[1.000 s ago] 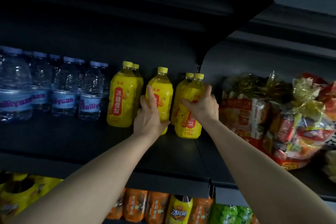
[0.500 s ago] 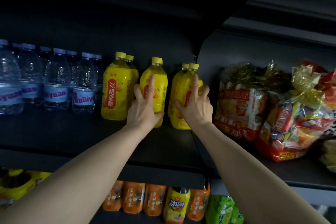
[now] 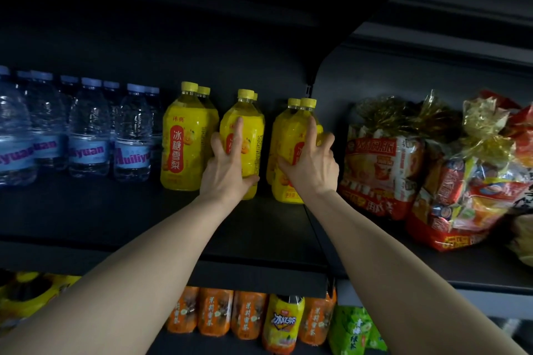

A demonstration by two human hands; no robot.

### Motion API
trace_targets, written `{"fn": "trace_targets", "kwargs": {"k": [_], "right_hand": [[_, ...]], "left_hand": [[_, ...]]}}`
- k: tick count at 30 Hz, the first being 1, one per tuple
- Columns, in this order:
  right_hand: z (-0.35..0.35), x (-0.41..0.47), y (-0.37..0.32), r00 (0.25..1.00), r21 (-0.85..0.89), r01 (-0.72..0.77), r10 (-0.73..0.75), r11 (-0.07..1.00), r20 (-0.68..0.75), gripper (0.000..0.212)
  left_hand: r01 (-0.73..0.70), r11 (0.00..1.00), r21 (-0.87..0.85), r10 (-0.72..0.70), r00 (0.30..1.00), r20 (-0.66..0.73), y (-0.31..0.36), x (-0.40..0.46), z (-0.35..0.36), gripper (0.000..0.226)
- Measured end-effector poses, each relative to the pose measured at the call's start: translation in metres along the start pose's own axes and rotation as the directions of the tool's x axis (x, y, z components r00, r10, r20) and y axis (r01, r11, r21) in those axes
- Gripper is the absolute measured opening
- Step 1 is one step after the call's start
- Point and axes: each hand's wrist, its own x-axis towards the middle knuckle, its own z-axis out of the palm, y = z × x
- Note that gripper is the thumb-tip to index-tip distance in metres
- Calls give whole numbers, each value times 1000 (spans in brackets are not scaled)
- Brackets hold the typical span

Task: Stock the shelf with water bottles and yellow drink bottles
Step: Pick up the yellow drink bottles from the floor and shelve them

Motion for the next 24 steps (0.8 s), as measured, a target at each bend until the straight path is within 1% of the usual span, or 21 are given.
{"fn": "trace_targets", "kwargs": {"k": [8, 11, 13, 16, 18, 21, 24], "right_hand": [[-5, -7, 0, 1000, -19, 25, -25, 1000, 13, 107], [-13, -12, 0, 999, -54, 31, -29, 998, 36, 99], [-23, -21, -2, 997, -105, 68, -63, 992, 53, 90], [-42, -38, -10, 994, -150, 103, -95, 983, 59, 80], [-55, -54, -19, 993, -163, 111, -104, 980, 46, 74], [-75, -80, -34, 989, -205, 146, -148, 968, 8, 64], [-93, -114, -50, 984, -207, 166, -174, 964, -23, 60]], "left_hand": [[7, 1000, -10, -6, 999, 33, 1, -2, -4, 131], [-17, 1000, 12, 16, 998, 60, 0, -6, -13, 126], [-28, 998, 50, 25, 997, 67, -2, -10, -22, 117], [-68, 994, 81, 64, 996, 55, -8, -25, -39, 96], [-121, 989, 80, 120, 993, 14, -14, -40, -53, 82], [-188, 971, 146, 198, 979, -54, -28, -66, -77, 62], [-209, 969, 131, 221, 972, -80, -43, -98, -100, 51]]}}
